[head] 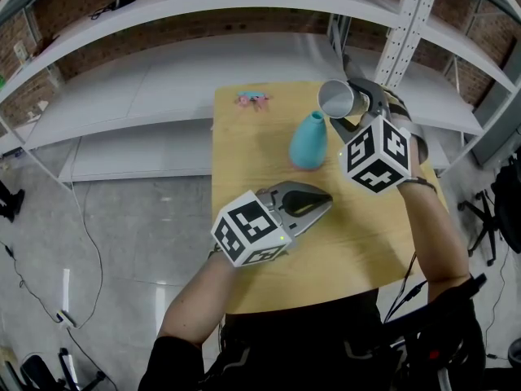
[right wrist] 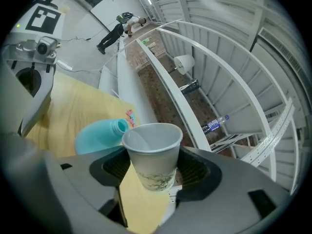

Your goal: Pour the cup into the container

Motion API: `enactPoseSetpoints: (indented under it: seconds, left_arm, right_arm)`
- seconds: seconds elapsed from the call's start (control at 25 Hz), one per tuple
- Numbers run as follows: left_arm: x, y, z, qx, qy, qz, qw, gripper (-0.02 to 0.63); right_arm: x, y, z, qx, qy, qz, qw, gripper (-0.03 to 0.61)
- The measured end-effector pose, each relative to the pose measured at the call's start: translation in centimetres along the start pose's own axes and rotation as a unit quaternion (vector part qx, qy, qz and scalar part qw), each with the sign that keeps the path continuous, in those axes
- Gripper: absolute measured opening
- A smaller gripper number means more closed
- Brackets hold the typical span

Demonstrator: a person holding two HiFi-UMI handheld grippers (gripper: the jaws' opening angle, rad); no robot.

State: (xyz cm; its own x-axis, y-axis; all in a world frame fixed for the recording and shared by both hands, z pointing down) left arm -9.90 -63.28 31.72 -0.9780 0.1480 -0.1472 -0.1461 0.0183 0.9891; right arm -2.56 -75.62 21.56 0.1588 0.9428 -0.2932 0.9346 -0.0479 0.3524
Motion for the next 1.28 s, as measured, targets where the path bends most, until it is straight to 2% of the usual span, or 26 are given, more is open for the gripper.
enactPoseSetpoints:
  seconds: [0.72, 1.28]
  left_arm:
    - [-0.02, -0.02, 0.01, 0.0, 0.0, 0.0, 1.0, 0.002]
    - [0.01, 0.02, 0.06, 0.0, 0.001, 0.0, 1.0, 0.002]
  right_arm:
    - [0.11, -0.56, -0.24, 0.024, 0.003, 0.002, 1.0, 0.304]
    - [-0.13, -0.39, -0.44, 0.015, -0.005, 0.002, 1.0, 0.304]
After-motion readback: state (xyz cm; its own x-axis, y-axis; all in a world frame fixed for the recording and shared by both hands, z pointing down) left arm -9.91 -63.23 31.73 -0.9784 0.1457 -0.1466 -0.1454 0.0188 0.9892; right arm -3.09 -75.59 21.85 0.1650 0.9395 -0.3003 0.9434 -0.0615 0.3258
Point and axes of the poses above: the fingertips, and each gripper's own axes: x backward along the fingers, z to its right, y out of its underside, the point moved 5 cm from there along x, backward along the fingers, and after that the axes turned 2 degrees about y, right-handed, at the moved point
